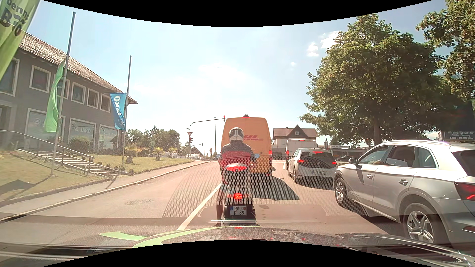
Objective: Follow the waypoints while adhering to traffic rules and regulations
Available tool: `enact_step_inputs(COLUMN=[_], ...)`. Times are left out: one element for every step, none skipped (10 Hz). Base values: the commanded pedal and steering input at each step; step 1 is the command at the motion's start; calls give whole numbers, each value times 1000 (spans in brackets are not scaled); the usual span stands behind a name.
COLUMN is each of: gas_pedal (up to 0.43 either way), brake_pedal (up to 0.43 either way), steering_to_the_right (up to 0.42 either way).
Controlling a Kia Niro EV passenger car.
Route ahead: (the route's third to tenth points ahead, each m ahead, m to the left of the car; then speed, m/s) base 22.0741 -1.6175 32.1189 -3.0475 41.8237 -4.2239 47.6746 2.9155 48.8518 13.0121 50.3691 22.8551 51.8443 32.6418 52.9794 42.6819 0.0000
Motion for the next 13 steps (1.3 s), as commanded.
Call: enact_step_inputs(gas_pedal=[0,0,0,0,0,0,0,0,0,0,0,0,0], brake_pedal=[250,250,250,250,250,250,250,250,250,250,250,250,250], steering_to_the_right=[20,20,20,20,20,19,19,19,20,20,20,19,20])
